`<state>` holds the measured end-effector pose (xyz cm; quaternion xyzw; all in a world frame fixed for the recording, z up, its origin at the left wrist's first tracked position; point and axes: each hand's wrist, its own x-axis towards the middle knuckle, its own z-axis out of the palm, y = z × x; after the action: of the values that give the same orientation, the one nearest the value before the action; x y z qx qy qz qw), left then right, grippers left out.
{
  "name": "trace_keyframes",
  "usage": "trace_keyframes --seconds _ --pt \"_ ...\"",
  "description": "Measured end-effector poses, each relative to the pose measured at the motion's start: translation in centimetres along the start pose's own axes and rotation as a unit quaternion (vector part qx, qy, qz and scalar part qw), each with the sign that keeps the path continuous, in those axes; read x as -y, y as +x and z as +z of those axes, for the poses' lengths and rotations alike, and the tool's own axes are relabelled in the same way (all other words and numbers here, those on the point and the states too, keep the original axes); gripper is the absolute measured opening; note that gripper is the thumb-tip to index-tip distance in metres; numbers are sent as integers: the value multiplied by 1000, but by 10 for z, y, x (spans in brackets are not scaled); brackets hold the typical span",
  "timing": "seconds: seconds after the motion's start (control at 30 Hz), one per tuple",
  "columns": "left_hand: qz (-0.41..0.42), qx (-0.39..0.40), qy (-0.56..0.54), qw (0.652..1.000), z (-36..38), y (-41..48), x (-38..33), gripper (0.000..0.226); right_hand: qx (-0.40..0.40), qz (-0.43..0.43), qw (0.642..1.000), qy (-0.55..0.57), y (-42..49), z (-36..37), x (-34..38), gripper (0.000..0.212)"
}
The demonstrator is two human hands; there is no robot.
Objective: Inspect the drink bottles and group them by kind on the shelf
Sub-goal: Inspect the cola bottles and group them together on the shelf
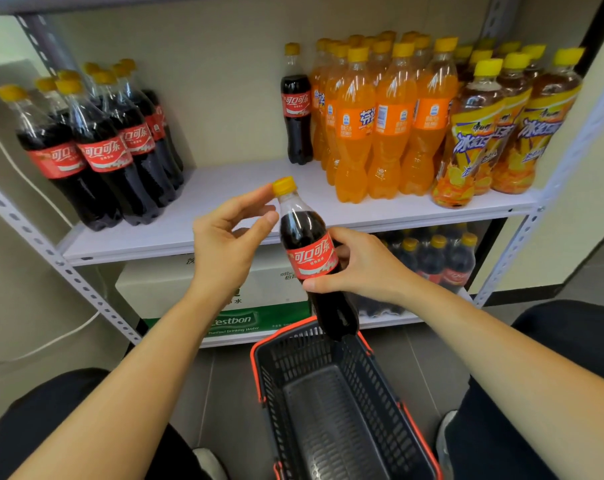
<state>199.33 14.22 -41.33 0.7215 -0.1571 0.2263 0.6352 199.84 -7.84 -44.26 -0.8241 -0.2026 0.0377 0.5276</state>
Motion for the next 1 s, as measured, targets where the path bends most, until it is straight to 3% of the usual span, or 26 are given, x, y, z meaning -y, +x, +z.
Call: trace_keyframes --seconds 0.13,0.47,0.7,0.77,0.9,1.0 --pt "-14 143 9 990 6 -3 6 41 -26 39 992 118 1 -4 3 45" --pt "-82 255 24 963 11 -15 6 73 -99 107 952 269 -1 -13 17 34" --pt "-58 266 77 959 9 -18 3 88 -137 123 909 374 1 -18 22 53" --pt "-42 233 41 971 10 -20 0 80 -134 124 888 421 1 -17 24 64" --pt "-23 140 -80 987 14 -20 -5 57 -120 121 839 517 0 -14 27 62" --pt "-10 104 -111 988 17 -19 -12 46 -105 118 806 570 0 -10 30 65"
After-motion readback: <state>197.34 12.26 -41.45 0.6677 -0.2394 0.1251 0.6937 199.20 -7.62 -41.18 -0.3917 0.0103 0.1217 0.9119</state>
